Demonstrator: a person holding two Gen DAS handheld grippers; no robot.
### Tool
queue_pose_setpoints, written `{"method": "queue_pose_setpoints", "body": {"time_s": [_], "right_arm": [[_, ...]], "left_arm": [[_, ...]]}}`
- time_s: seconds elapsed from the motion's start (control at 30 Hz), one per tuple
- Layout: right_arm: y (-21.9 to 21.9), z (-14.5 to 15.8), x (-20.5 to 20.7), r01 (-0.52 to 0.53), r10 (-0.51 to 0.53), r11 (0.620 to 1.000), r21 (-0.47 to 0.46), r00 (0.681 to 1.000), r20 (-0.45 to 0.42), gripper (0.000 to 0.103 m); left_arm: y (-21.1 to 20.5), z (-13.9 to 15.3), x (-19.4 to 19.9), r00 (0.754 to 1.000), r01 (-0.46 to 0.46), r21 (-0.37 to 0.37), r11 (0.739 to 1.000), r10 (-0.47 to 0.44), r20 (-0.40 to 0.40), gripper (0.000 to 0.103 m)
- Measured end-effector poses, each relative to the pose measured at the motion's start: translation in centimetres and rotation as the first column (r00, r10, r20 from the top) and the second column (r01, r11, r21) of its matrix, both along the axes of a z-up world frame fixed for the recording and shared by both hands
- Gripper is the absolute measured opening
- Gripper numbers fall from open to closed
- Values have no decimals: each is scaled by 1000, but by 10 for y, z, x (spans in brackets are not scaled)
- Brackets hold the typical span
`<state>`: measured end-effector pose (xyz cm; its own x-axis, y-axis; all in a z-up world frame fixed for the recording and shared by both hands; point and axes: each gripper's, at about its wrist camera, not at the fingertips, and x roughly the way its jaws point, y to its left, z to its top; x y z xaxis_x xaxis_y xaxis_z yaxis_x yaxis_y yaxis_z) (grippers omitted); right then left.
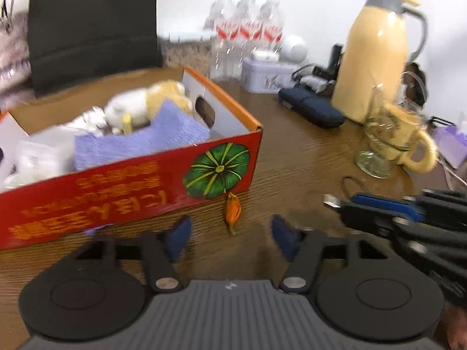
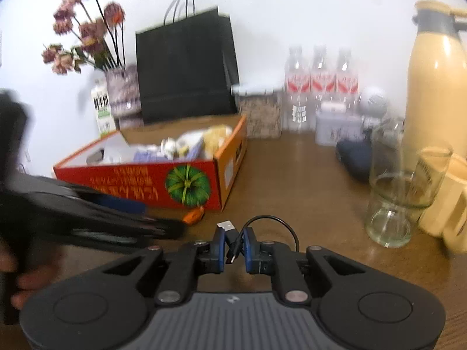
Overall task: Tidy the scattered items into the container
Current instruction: 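Carry the cable and orange plug over the cardboard box with both grippers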
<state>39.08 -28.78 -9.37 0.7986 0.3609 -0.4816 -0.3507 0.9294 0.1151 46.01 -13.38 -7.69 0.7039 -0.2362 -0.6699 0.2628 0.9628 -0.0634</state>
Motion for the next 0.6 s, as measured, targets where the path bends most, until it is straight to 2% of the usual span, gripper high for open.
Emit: {"method": "queue_pose_setpoints", "body": {"time_s": [0.03, 0.07, 0.13, 0.17, 0.43, 0.6], "right_arm": [[-2, 1, -1, 6, -6, 1000, 1, 1000, 7, 12], [-4, 1, -1, 14, -14, 1000, 1, 1000, 11, 12], [-6, 2, 0, 32, -32, 1000, -1, 999, 11, 12], [-8, 2, -1, 40, -40, 999, 2, 999, 11, 12], [-1, 1, -6, 27, -27, 1000, -12, 1000, 14, 12], [11, 5, -14, -16, 17, 1000, -22, 999, 44, 12]], "left_arm": [[-5, -3, 4, 1000, -6, 14, 1000, 6, 2, 42], [-9, -5, 5, 1000, -10, 32, 999, 9, 26, 34], [-15, -7, 7, 999, 1, 49, 999, -3, 39, 26], [-16, -8, 6, 999, 1, 50, 999, -4, 45, 15], [-8, 0, -23, 998, -50, 76, 996, 46, 52, 13], [25, 19, -68, 989, -137, 7, 991, 136, 51, 13]]}}
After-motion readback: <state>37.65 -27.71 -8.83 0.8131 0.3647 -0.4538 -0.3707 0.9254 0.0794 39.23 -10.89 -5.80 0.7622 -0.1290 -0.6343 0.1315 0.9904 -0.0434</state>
